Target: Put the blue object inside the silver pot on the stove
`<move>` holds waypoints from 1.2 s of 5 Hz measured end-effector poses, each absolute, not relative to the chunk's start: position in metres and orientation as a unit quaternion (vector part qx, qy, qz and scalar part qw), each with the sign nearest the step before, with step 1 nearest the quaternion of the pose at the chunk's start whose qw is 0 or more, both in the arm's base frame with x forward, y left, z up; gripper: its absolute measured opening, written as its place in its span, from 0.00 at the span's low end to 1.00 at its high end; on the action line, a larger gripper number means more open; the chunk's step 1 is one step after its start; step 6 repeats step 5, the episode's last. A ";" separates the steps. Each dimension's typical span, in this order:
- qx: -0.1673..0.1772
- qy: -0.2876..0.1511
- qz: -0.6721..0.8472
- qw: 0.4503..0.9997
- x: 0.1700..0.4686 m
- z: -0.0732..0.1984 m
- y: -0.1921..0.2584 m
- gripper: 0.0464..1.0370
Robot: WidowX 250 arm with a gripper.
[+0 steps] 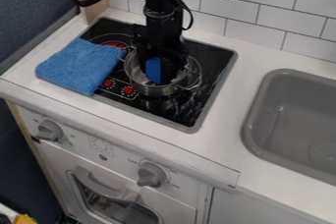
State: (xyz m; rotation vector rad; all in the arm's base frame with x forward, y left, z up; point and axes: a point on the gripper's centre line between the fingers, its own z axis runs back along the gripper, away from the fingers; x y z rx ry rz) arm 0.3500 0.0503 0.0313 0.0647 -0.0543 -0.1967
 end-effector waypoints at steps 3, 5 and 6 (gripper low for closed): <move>0.036 -0.011 -0.093 0.995 0.345 0.033 0.051 0.96; 0.023 -0.075 -0.076 0.994 0.359 0.105 0.047 0.96; 0.023 -0.075 -0.076 0.994 0.359 0.105 0.047 0.96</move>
